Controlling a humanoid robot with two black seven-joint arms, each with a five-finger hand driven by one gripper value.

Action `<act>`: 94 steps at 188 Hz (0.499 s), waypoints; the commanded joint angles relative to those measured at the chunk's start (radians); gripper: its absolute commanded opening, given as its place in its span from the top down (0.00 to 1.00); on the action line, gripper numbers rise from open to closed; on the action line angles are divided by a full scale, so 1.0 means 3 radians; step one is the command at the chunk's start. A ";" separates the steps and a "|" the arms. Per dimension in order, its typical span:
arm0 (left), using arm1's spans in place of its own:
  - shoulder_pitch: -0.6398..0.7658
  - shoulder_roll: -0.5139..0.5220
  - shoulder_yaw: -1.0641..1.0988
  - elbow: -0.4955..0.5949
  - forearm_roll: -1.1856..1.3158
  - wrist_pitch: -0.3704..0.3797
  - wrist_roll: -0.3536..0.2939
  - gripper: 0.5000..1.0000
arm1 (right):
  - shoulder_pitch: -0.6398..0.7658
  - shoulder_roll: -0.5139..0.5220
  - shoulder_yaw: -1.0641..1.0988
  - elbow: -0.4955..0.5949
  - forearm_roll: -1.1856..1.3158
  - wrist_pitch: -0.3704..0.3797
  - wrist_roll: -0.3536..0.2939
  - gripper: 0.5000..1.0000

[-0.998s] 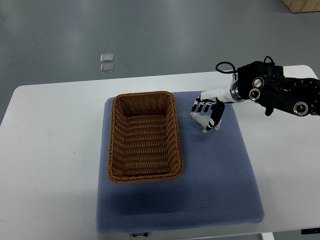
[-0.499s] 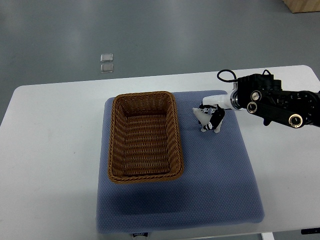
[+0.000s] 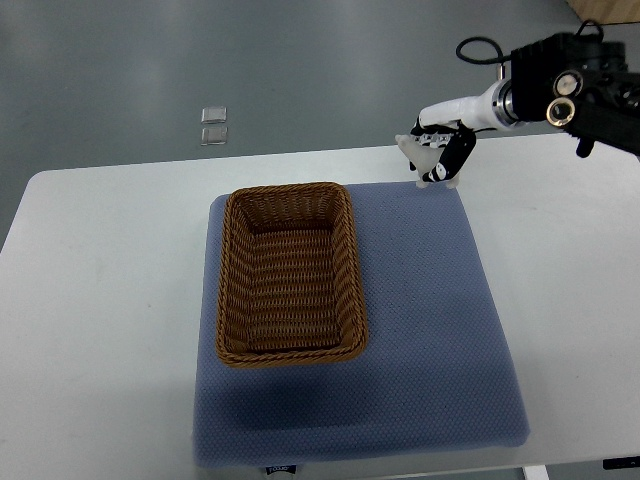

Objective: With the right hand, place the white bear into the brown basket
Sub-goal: 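Lift the white bear up off the mat with the right hand, then carry the bear over the brown wicker basket and lower it inside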

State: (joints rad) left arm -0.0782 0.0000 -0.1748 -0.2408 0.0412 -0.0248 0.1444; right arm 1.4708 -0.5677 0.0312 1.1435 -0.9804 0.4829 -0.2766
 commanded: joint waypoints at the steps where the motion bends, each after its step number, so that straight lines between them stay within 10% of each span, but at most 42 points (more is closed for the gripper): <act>1: 0.0000 0.0000 0.0000 0.0000 0.0001 0.0001 -0.0001 0.00 | 0.0364 -0.0240 -0.0002 0.0177 0.0144 0.0124 -0.0004 1.00; 51: 0.0000 0.0000 -0.0005 0.0000 0.0001 0.0001 -0.0001 0.00 | 0.0630 -0.0245 -0.0002 0.0335 0.0364 0.0160 -0.0034 1.00; 94: 0.0000 0.0000 0.0000 -0.0005 0.0001 0.0001 -0.0001 0.00 | 0.0722 0.0522 -0.0084 0.0151 0.0538 -0.0035 -0.0039 1.00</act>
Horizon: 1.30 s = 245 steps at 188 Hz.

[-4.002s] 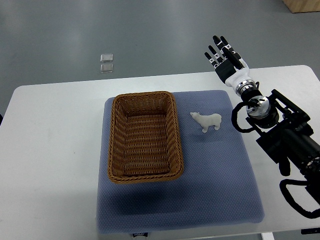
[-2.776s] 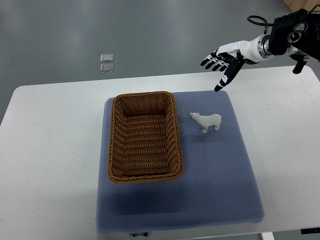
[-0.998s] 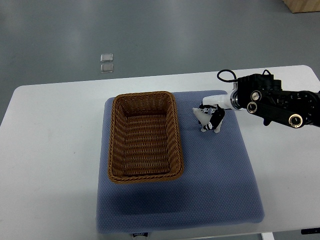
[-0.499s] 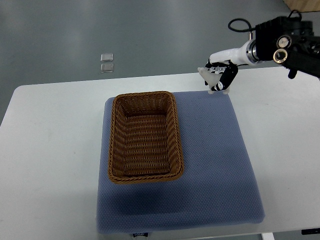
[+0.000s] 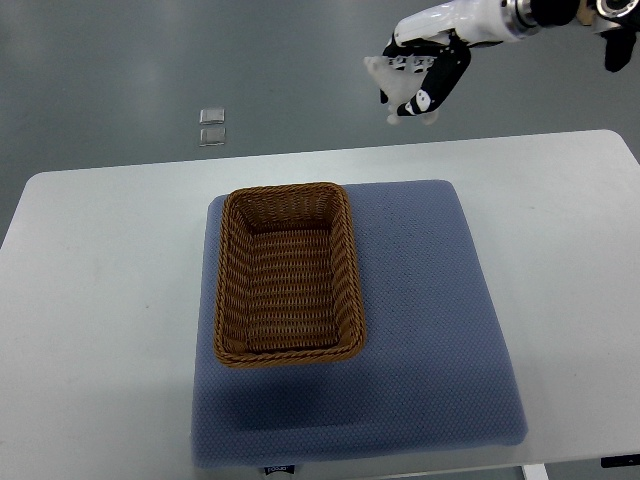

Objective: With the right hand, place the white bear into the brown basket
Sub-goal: 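Carry the bear over the brown wicker basket and lower it inside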

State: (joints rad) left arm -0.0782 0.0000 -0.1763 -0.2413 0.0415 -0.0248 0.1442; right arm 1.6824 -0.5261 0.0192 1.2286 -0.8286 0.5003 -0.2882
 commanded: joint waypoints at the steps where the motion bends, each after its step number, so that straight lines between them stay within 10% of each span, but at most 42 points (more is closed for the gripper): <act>1: 0.0000 0.0000 0.0010 -0.0004 0.0000 0.0001 0.0000 0.00 | 0.0012 0.0429 -0.0054 -0.0163 0.0031 -0.0103 -0.0001 1.00; 58: 0.0000 0.0000 0.0000 0.0002 -0.0005 0.0001 0.0000 0.00 | -0.0397 0.1743 -0.0314 -0.1088 -0.0025 -0.0415 0.0010 1.00; 245: 0.0000 0.0000 0.0005 0.0007 -0.0005 0.0001 0.0005 0.00 | -0.1272 0.1754 -0.0289 -0.1472 -0.0081 -0.0849 0.0137 1.00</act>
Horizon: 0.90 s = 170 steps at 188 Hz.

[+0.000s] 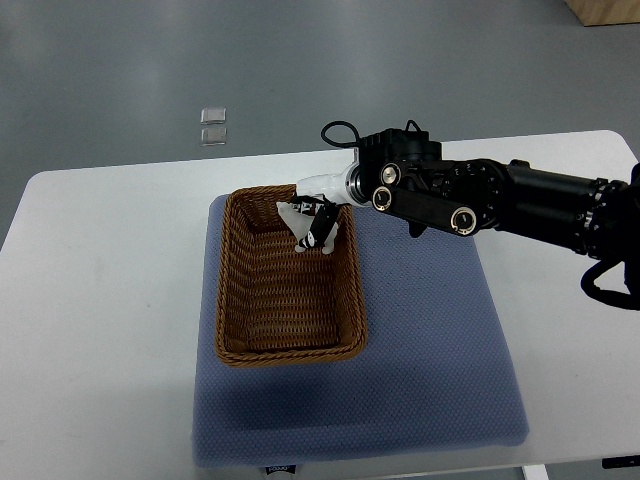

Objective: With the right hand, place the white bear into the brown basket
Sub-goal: 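Carry the bear over the brown wicker basket and lower it inside, then open the right hand to release the bear into the basket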

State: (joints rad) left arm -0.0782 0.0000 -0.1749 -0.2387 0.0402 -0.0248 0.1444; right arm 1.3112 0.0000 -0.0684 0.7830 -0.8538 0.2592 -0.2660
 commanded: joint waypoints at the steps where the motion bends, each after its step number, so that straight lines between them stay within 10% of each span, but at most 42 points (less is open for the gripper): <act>1: 0.0000 0.0000 0.0000 -0.0002 -0.0001 0.0001 0.0004 0.00 | -0.0035 0.0000 0.0003 0.0013 0.0003 -0.0046 0.0063 1.00; 103: 0.0000 0.0000 0.0000 -0.0007 -0.0001 0.0001 0.0004 0.00 | -0.0290 0.0000 0.0018 0.0177 0.0044 -0.0245 0.0278 0.80; 126: 0.0000 0.0000 0.0005 -0.0007 -0.0001 0.0001 0.0004 0.00 | -0.0306 0.0000 0.0018 0.0177 0.0044 -0.0245 0.0304 0.46; 170: 0.0000 0.0000 0.0005 -0.0007 -0.0001 0.0001 0.0004 0.00 | -0.0296 0.0000 0.0049 0.0197 0.0039 -0.0240 0.0309 0.24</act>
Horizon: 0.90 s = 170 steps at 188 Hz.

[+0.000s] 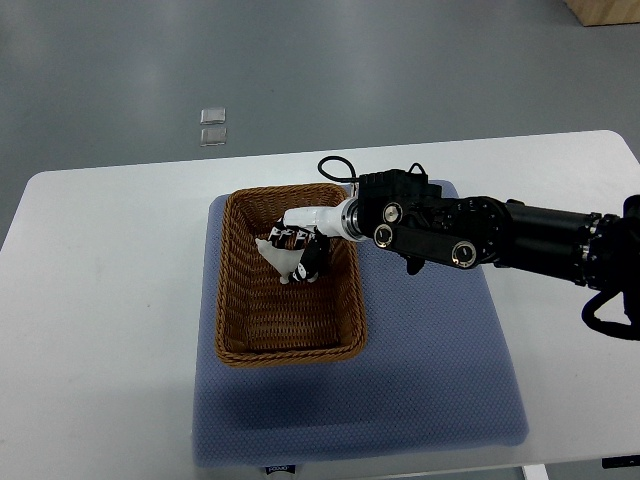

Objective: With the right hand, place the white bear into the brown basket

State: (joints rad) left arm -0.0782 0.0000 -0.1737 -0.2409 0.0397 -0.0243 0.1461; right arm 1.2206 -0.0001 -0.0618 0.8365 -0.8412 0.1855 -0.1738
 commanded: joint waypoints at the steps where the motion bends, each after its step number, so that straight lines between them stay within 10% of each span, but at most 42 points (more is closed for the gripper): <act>1: 0.0000 0.0000 0.0001 0.0000 0.0000 -0.0001 -0.0001 0.00 | 0.0007 0.0000 0.0027 0.0019 -0.0003 0.0005 0.0001 0.24; 115: 0.0000 0.0000 -0.0004 0.0005 0.0000 -0.0001 -0.0001 0.00 | 0.0216 0.0000 0.1392 -0.0022 0.0038 -0.0015 0.0001 0.17; 170: 0.0000 0.0000 -0.0004 0.0000 0.0006 -0.0001 -0.0001 0.00 | -0.0801 -0.0051 0.3217 -0.0032 0.0472 -0.0301 0.0328 0.17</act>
State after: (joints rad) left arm -0.0782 0.0000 -0.1750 -0.2399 0.0398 -0.0243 0.1457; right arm 1.0850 -0.0204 0.7170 0.8267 -0.7714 0.1174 -0.1375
